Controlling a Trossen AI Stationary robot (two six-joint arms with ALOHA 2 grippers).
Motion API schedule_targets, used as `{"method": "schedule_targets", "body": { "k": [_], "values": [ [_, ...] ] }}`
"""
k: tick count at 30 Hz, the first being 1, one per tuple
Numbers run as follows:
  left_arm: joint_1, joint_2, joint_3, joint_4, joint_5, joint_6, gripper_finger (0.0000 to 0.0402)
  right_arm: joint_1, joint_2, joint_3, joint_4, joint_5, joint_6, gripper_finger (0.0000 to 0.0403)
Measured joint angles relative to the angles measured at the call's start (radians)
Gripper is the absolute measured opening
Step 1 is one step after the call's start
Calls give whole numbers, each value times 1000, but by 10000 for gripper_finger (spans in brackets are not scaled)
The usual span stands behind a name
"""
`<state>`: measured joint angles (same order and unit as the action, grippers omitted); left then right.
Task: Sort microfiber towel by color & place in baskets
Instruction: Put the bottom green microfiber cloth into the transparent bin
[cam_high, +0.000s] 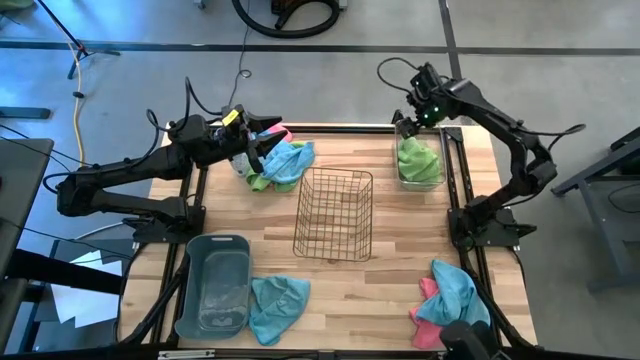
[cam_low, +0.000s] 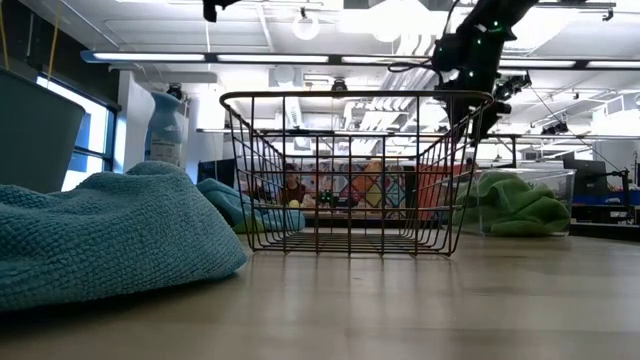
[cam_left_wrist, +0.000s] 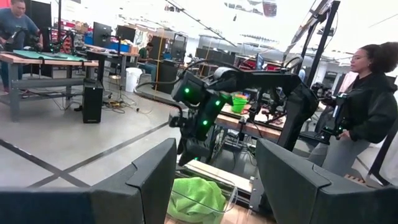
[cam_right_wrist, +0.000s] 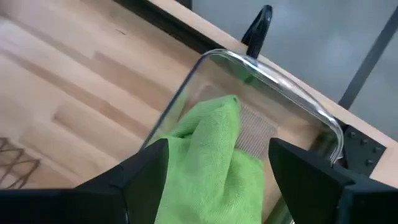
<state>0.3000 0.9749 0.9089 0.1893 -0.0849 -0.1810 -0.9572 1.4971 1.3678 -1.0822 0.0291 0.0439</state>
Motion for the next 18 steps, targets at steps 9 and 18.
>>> {"method": "schedule_targets", "body": {
  "k": [9,18],
  "values": [
    [0,0,0,-13,0,0,209,44,-1,-120,-96,-7,-160,45],
    [0,0,0,-12,0,0,209,41,15,-223,-32,68,-435,6]
  ]
}}
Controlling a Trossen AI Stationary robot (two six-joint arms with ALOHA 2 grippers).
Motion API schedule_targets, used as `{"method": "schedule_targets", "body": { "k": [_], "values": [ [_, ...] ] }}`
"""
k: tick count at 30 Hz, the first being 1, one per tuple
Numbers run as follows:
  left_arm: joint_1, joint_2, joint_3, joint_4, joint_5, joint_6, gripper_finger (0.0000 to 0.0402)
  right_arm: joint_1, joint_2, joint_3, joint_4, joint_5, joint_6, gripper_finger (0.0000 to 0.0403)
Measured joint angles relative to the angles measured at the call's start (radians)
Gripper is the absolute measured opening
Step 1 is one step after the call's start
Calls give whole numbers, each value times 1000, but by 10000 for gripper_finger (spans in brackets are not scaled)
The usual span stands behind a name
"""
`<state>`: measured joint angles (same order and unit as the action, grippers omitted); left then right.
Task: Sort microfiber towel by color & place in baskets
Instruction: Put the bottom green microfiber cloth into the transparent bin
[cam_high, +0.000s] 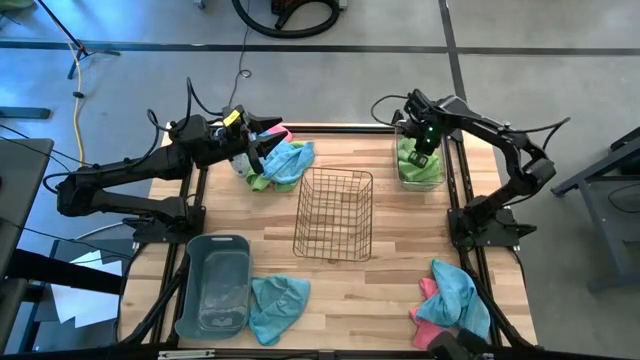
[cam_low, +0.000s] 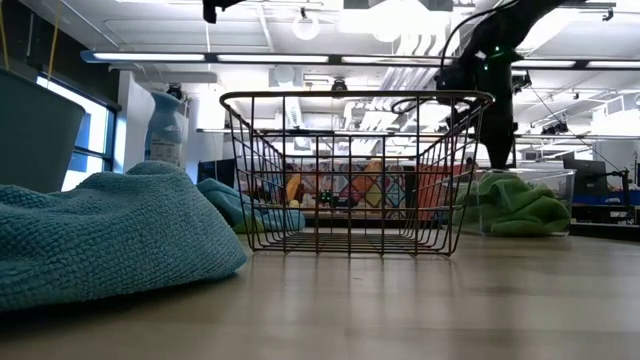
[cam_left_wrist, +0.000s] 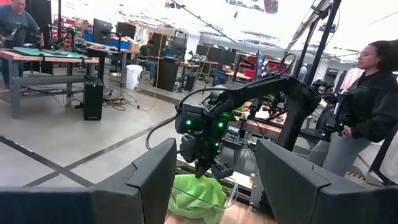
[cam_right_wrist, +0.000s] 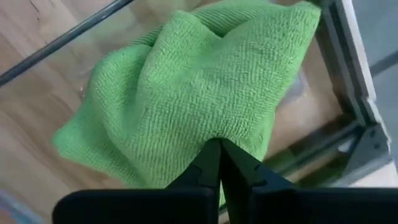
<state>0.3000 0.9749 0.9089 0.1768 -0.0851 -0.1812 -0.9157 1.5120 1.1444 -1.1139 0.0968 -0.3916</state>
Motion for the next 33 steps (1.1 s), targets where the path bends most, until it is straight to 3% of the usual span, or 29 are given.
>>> {"method": "schedule_targets", "body": {
  "k": [10,21,33],
  "values": [
    [0,0,0,0,0,-1,209,2,110,-99,170,-46,8,1],
    [0,0,0,0,-1,-1,209,2,150,-138,227,-54,-36,1],
    [0,0,0,0,-1,-1,209,-16,9,56,98,7,-32,0]
  ]
}}
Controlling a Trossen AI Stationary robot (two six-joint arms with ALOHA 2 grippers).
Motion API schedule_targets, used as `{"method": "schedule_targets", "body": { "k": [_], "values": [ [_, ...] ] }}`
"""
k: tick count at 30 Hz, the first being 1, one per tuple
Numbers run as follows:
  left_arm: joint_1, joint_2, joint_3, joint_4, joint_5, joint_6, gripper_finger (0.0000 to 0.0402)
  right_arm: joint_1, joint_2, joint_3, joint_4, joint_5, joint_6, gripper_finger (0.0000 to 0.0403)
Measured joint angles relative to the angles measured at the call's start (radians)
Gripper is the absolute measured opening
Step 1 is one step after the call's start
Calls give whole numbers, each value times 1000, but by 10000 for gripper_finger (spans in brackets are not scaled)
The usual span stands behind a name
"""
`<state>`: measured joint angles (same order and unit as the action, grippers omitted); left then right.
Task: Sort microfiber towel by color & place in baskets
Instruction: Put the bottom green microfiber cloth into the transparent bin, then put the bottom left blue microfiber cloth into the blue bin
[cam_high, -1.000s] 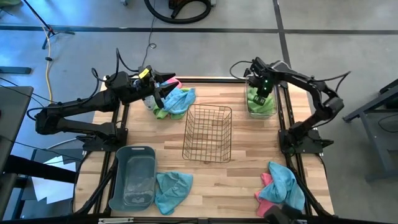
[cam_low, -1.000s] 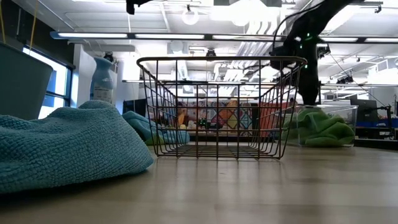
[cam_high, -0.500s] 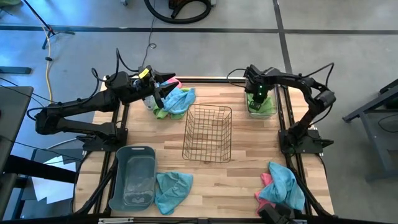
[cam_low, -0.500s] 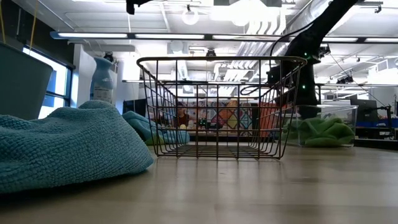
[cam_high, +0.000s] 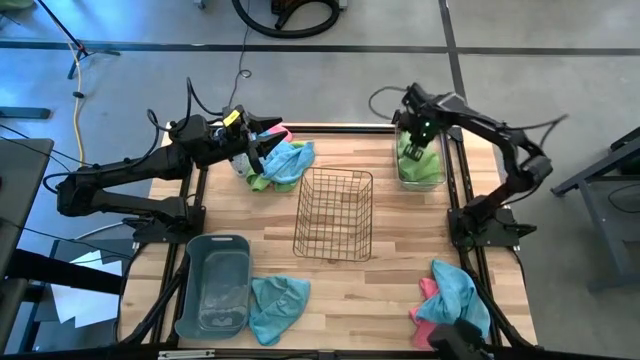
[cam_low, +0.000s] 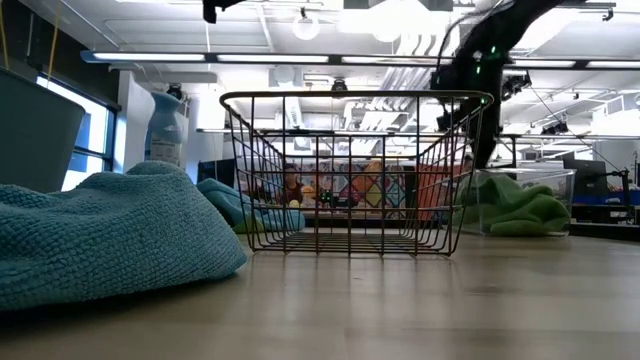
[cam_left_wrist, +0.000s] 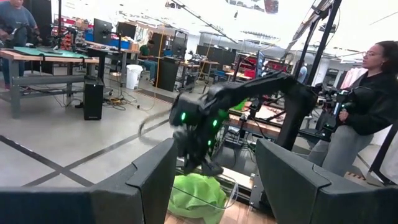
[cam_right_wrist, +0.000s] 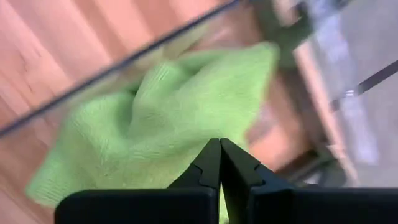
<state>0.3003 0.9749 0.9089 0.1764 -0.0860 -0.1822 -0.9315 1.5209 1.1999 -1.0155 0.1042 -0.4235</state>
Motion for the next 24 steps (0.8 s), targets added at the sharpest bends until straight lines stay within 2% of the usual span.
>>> {"method": "schedule_targets", "body": {
  "k": [3,5,12,14,24],
  "values": [
    [0,0,0,0,-4,0,209,-5,-52,45,-5,-9,27,0],
    [0,0,0,0,-6,0,209,-5,-88,68,-5,-50,56,0],
    [0,0,0,-33,-21,2,209,10,-247,85,23,-395,162,0],
    [0,0,0,-62,-31,2,209,31,-302,77,35,-451,194,0],
    [0,0,0,-179,-32,53,209,230,-481,75,102,-461,410,0]
  ]
}}
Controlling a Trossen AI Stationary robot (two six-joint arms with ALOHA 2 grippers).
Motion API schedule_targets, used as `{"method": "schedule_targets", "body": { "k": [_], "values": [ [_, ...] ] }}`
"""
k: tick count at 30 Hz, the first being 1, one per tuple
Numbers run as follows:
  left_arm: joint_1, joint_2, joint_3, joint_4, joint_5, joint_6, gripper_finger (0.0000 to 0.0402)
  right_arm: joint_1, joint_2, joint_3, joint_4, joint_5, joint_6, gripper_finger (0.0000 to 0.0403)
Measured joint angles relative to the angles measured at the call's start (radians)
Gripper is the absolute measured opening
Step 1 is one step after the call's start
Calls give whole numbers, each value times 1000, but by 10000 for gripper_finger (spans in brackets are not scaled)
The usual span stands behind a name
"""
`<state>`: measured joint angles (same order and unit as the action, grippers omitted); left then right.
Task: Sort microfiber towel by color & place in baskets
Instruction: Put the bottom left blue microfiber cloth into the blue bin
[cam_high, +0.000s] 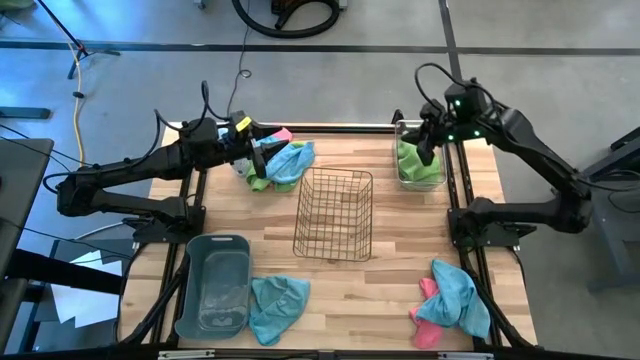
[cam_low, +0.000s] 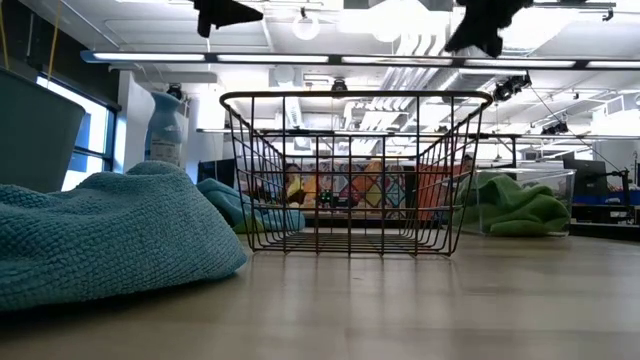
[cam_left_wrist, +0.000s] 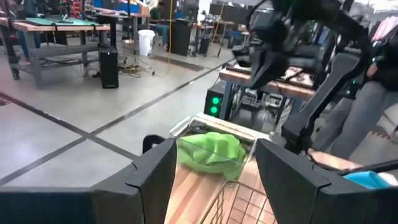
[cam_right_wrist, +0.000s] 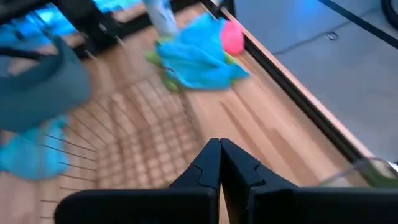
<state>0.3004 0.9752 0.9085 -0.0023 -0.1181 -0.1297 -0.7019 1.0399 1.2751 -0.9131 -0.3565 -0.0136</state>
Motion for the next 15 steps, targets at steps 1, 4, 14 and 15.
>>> {"method": "schedule_targets", "body": {
  "k": [1,4,14,15],
  "values": [
    [0,0,0,0,0,1,209,21,-8,0,14,0,27,0],
    [0,0,0,0,1,3,209,89,-21,0,53,2,90,0],
    [0,-7,0,-11,173,31,209,280,12,-1,287,67,228,34],
    [0,-10,2,-22,216,25,209,299,17,-1,310,68,221,49]
  ]
}}
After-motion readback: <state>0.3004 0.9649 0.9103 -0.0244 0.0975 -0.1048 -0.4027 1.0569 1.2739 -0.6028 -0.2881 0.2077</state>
